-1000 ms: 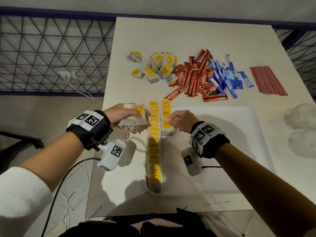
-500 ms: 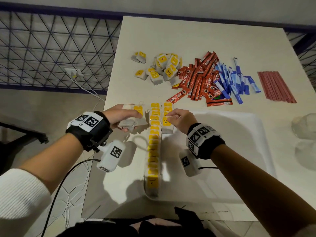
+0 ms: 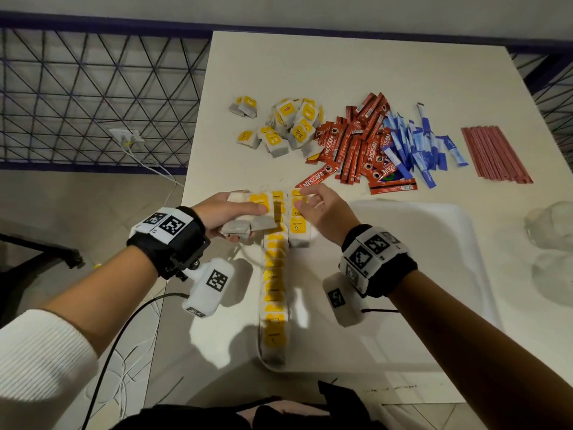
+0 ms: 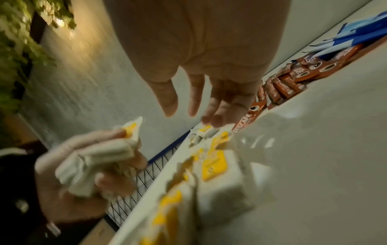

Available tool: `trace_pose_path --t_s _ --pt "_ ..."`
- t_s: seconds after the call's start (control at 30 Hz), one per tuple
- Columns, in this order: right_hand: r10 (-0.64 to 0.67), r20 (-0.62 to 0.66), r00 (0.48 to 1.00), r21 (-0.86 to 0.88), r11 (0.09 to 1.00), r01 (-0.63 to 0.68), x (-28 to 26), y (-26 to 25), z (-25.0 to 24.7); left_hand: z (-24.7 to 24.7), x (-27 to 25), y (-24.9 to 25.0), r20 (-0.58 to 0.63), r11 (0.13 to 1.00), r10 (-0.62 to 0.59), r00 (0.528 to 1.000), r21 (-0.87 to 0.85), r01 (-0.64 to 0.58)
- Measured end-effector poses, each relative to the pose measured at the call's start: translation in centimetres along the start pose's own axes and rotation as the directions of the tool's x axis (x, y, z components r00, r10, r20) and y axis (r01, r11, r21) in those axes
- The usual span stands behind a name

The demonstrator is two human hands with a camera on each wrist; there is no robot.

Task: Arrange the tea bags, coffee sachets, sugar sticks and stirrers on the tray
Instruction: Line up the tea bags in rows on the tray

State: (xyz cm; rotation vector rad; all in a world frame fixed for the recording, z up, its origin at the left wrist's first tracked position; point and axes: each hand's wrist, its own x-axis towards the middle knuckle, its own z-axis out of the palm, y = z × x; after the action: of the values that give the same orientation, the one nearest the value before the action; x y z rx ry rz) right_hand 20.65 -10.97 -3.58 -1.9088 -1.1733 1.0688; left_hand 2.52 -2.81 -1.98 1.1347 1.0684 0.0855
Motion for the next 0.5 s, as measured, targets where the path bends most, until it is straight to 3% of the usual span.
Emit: trace_pose_path --t_s 0.1,0.17,0.5 --pt "0.008 0.16 0.987 0.179 0.983 -0.037 -0.5 -1.9 -0.6 0.8 0.1 0.3 0.047 0.999 0.024 0.999 0.02 -0.025" --pt "-0.006 0.21 0.978 0.209 0.977 -0.039 -0.7 -2.5 -0.7 1.4 0.2 0.6 0.058 0.998 0.035 0.998 0.048 -0.038" --pt "0.083 0.181 0.98 0.272 0.953 -0.131 -1.2 -1.7 -1.8 2.3 0.1 0.6 0.051 0.992 0.093 0.994 0.087 -0.097"
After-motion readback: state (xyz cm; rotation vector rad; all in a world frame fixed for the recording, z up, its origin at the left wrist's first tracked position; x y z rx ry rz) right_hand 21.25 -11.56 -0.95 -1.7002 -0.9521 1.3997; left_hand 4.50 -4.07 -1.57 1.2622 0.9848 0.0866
